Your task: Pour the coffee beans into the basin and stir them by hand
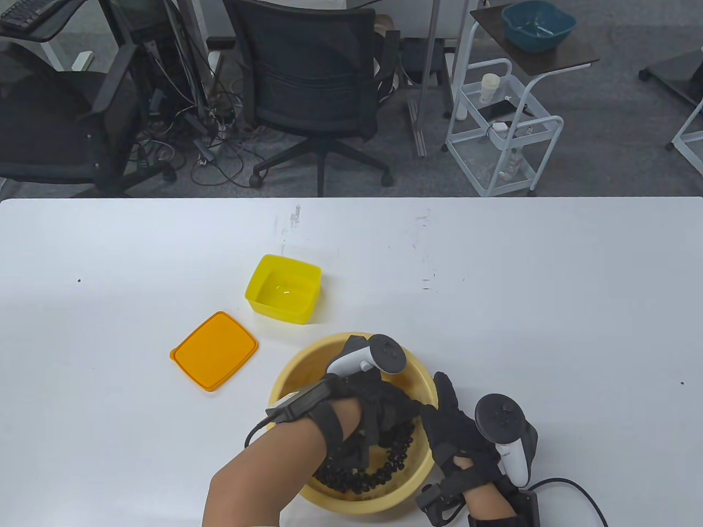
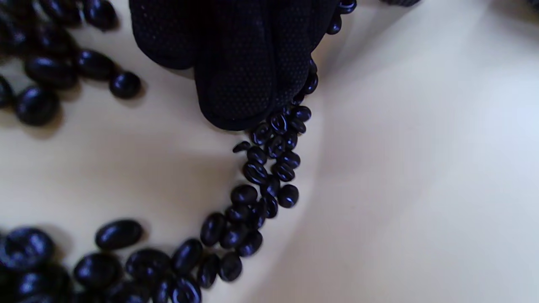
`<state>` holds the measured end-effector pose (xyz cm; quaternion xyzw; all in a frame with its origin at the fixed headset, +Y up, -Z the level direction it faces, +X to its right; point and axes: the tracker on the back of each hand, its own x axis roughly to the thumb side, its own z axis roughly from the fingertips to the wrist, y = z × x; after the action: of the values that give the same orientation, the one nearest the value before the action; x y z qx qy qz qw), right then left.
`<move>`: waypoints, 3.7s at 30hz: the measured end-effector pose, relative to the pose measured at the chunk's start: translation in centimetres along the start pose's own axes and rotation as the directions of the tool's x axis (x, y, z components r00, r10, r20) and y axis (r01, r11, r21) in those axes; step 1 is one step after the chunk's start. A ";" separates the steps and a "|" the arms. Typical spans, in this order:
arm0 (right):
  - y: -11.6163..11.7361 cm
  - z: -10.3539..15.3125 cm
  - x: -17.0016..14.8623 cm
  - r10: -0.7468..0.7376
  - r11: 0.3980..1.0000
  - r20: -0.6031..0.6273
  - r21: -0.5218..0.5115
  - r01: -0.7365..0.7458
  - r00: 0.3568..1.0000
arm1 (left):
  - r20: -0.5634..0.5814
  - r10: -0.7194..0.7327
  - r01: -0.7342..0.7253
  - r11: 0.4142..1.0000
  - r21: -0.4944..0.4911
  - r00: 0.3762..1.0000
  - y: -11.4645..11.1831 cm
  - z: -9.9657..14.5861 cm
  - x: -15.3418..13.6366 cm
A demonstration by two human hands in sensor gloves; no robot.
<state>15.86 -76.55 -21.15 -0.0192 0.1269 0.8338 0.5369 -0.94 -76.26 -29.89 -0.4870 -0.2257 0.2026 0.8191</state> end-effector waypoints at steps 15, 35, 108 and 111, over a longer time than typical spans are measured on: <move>0.0 0.0 0.0 0.001 1.000 0.000 0.002 -0.001 1.000 | -0.482 -0.614 0.692 0.722 -0.023 0.625 0.7 2.0 0.4; 0.0 0.0 -0.1 0.002 1.000 -0.002 0.001 -0.002 1.000 | -0.124 -0.039 -0.020 0.896 -0.444 0.991 -3.8 -1.0 -1.1; 0.0 0.1 -0.1 -0.004 1.000 -0.004 -0.022 0.004 1.000 | -0.081 0.153 -0.165 0.971 -0.174 0.985 -1.9 -1.6 -1.2; 0.0 0.1 -0.1 -0.004 1.000 -0.005 -0.022 0.004 1.000 | -0.076 0.159 -0.169 0.973 -0.154 0.984 -1.6 -1.7 -1.2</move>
<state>15.92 -76.60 -21.02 -0.0276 0.1190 0.8341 0.5379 -0.75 -78.87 -29.42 -0.5744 -0.1741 0.2351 0.7645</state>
